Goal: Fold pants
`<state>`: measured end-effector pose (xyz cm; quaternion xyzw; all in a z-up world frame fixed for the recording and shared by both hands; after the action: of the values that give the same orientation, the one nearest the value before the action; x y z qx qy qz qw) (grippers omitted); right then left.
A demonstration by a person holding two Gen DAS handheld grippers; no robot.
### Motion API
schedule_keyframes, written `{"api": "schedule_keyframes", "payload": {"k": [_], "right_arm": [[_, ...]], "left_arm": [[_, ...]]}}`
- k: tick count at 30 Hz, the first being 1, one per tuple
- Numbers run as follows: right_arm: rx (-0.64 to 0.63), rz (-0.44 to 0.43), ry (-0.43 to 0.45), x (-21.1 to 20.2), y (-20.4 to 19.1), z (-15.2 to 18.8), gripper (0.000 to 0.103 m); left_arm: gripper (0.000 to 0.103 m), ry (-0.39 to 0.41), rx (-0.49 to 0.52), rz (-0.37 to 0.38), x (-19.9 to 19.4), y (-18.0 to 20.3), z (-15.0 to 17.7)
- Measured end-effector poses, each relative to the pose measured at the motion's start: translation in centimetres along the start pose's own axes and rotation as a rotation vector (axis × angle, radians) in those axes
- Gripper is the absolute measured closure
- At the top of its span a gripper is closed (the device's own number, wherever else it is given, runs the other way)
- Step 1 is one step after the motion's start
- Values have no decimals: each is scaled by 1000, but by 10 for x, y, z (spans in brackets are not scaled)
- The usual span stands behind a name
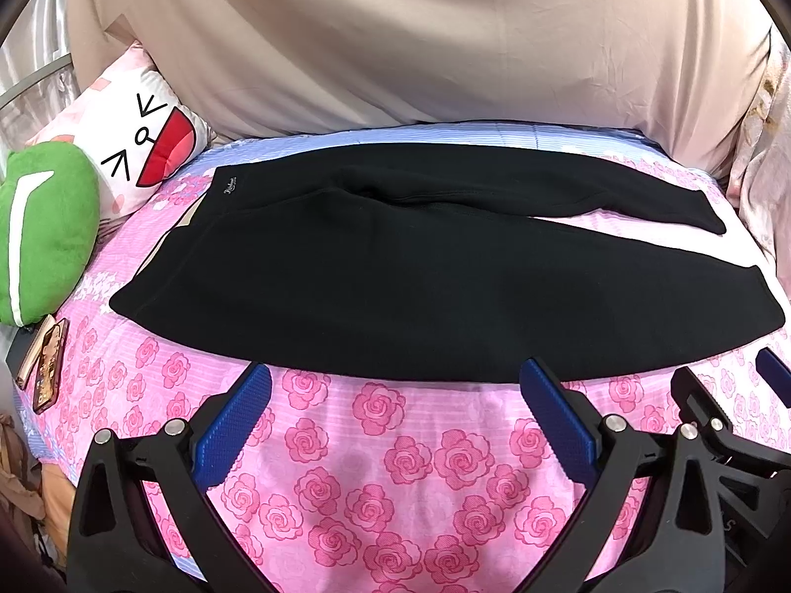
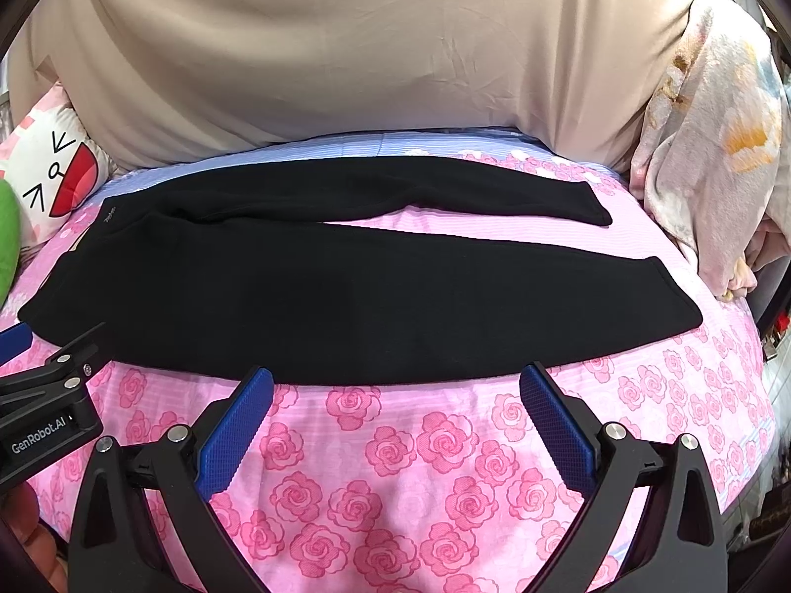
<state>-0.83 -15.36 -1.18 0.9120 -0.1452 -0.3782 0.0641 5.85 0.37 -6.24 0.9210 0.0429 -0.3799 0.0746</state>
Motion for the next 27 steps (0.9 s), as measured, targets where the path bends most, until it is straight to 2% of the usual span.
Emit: {"api": "schedule_keyframes", "payload": {"k": [27], "right_arm": [[-2,-4,-3,0,0,0,5]], "left_arm": [[5,-5,5,-5,1,2,1]]}}
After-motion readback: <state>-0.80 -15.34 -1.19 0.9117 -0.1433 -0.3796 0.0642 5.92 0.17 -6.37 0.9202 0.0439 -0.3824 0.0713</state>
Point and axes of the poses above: each gripper's, at about its wrist camera, not at the fingertips, and x roughly the way its jaws point, y to its right, z to its underside, the point moved 8 cm from there along x, roughly the way its jaws point, and after that the axes turned 15 degrees about -x, right-handed, at the moved point
